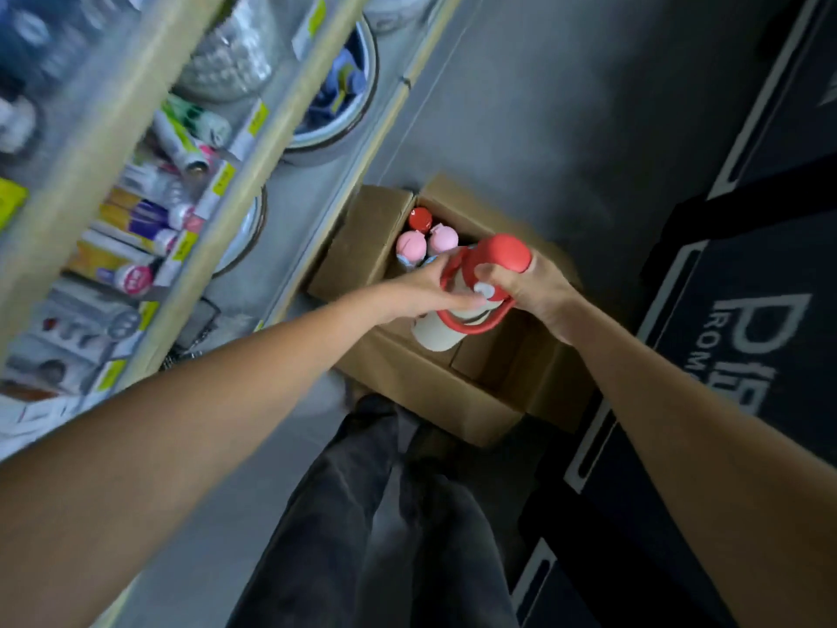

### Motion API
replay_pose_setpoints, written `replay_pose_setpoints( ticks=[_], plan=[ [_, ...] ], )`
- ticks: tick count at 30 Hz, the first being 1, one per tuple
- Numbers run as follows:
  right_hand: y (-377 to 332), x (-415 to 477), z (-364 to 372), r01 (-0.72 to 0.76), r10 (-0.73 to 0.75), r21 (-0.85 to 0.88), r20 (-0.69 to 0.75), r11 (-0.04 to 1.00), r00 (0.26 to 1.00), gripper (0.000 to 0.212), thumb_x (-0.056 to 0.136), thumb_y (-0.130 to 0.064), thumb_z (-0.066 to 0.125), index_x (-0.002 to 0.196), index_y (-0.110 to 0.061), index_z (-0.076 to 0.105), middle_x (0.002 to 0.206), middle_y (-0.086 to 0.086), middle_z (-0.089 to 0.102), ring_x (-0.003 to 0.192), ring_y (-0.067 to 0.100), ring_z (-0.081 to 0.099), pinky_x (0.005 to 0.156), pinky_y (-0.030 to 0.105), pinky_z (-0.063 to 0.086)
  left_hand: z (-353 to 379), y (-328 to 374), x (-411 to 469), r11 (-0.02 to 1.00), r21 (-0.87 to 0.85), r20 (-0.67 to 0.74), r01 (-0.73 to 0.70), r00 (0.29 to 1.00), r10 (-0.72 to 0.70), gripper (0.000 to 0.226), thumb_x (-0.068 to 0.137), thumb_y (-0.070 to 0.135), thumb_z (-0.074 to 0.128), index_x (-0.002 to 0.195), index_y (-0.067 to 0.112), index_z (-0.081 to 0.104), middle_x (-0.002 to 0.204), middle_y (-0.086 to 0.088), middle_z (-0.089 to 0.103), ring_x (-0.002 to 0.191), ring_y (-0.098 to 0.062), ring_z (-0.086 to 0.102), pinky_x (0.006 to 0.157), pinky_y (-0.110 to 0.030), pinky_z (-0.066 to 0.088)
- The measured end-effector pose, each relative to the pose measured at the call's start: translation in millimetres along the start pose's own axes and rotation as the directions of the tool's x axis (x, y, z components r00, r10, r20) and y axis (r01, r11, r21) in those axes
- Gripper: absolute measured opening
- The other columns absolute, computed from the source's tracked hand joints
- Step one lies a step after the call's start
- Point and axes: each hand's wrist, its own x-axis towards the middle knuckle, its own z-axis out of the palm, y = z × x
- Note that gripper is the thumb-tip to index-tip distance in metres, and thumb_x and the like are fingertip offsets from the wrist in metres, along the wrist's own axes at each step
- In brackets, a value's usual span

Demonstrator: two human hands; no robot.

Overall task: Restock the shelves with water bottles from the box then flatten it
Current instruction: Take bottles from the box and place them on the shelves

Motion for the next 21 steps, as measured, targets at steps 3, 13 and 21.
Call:
replay_pose_setpoints(
  ticks=[3, 13, 21],
  plan=[
    [-42.2, -35.4, 5.9, 0.06, -0.054, -0.095, 0.062, 0.994, 0.997, 0.016, 0.082, -0.018, 0.071, 0.096, -0.023, 0.064, 0.085, -0.008, 0.066, 0.08, 0.009, 0.061, 0.072, 0.016, 0.05, -1.3, 20.7, -44.5, 0.997, 0.015, -0.097, -0.071, 0.993, 0.072, 0.091, 0.076, 0.033, 0.077, 0.147, 0.024, 0.02, 0.14, 0.003, 0.038, 0.128, -0.01, 0.04, 0.109, -0.027, 0.033],
    [-146.0, -183.3, 62.4, 0.251, -0.209, -0.229, 0.195, 0.94, 0.958, 0.061, 0.062, -0.068, 0.069, 0.1, -0.02, 0.065, 0.107, 0.008, 0.068, 0.096, 0.022, 0.065, 0.09, 0.04, 0.053, 44.4, 51.0, -250.5, 0.971, 0.017, -0.577, -0.239, 0.791, 0.205, 0.082, 0.06, 0.054, 0.078, 0.124, 0.013, 0.047, 0.124, -0.003, 0.058, 0.114, -0.014, 0.057, 0.098, -0.031, 0.047],
    [-233.6, -301.8, 159.9, 0.49, -0.293, -0.212, 0.583, 0.845, 0.758, 0.042, 0.087, -0.053, 0.056, 0.115, -0.022, 0.056, 0.116, 0.002, 0.065, 0.102, 0.017, 0.064, 0.085, 0.032, 0.053, 64.7, 41.9, -450.3, 0.952, 0.01, -0.817, -0.305, 0.547, 0.183, 0.036, 0.08, 0.046, 0.069, 0.106, 0.024, 0.056, 0.095, 0.012, 0.066, 0.083, 0.002, 0.061, 0.07, -0.009, 0.05]
  ],
)
